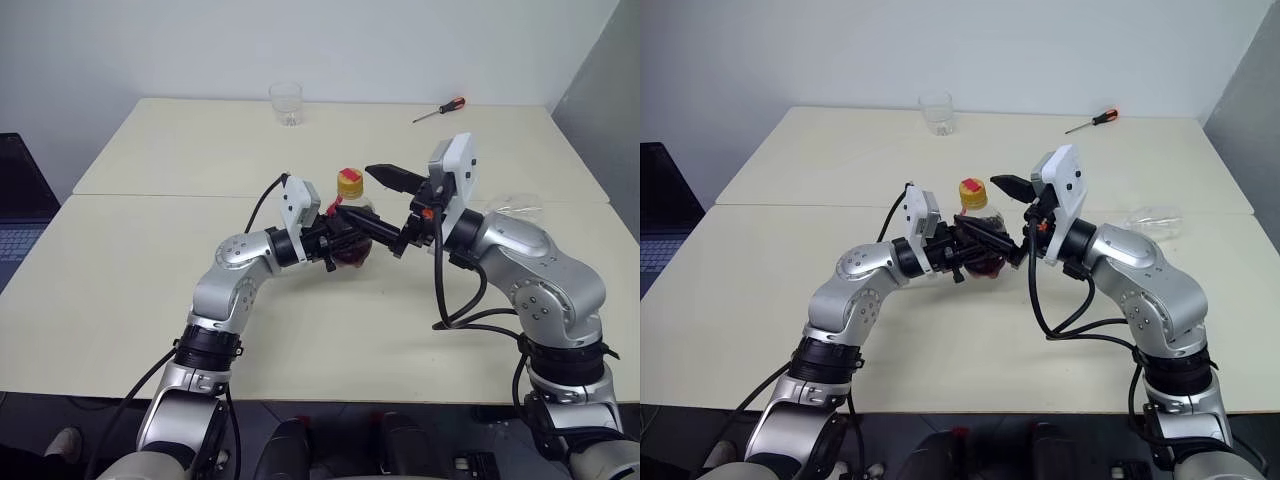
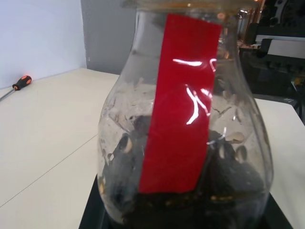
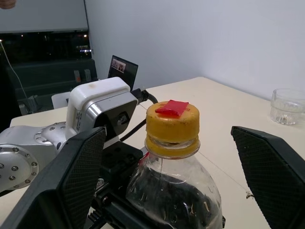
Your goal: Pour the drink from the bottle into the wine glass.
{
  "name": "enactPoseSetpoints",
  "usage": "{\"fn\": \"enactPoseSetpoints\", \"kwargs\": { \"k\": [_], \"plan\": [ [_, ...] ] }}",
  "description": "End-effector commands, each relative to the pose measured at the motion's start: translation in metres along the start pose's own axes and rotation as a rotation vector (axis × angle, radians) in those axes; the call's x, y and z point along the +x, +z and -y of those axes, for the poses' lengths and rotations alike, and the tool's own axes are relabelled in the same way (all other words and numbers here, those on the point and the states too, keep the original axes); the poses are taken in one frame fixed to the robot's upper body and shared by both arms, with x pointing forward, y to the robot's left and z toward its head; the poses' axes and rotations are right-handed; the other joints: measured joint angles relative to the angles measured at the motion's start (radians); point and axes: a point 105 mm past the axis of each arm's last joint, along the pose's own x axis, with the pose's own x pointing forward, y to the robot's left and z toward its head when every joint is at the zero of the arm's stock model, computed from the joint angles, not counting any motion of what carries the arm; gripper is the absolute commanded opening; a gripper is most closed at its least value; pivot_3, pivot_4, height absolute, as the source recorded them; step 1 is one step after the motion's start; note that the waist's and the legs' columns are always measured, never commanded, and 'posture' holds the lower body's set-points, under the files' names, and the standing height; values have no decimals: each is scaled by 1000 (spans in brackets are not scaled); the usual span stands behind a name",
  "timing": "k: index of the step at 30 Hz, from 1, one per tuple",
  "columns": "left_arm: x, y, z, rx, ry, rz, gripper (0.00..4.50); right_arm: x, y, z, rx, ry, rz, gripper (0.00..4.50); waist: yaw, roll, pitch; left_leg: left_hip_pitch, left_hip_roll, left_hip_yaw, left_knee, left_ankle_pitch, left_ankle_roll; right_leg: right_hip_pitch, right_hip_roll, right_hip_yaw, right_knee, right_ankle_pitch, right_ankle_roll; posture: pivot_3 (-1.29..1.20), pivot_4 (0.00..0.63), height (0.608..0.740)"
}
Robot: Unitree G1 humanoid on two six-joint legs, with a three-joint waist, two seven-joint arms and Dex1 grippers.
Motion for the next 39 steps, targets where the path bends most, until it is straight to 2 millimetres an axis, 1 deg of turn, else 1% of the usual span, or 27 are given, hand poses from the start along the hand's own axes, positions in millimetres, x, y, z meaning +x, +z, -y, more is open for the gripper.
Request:
{"fn": "enactPoseSetpoints", "kwargs": {
  "k": [1,3,9,17,22,28,33,39],
  "plan": [
    [1,21,7,65,-26,61,1392,3,17,2,-57,-10,60,4469,0,0,0,0,0,0,0,0,0,0,0,0,0,0,0,0,150,740],
    [1,21,7,65,-27,61,1392,4,19,3,-58,-17,67,4469,0,0,0,0,0,0,0,0,0,0,0,0,0,0,0,0,150,740],
    [3,25,8,69,-33,69,1392,7,32,12,-62,-42,104,4469,0,0,0,0,0,0,1,0,0,0,0,0,1,0,0,0,150,740],
    [3,24,9,66,-34,69,1392,8,30,14,-74,-49,97,4469,0,0,0,0,0,0,1,0,0,0,0,0,2,0,0,0,150,740],
    [3,24,7,64,-32,68,1392,1,25,19,-93,-72,66,4469,0,0,0,0,0,0,2,0,0,0,0,0,2,0,0,0,150,740],
    [2,24,7,64,-31,65,1392,-13,20,27,-102,-105,28,4469,0,0,0,0,0,0,2,0,0,0,0,0,2,0,0,0,150,740],
    [2,24,6,63,-34,61,1392,-23,18,31,-108,-122,5,4469,0,0,0,0,0,0,2,0,0,0,0,0,2,0,0,0,150,740],
    [3,24,6,63,-35,62,1392,-30,19,35,-102,-147,-5,4469,1,0,0,0,0,0,2,0,0,0,0,0,2,0,0,0,150,740]
  ]
}}
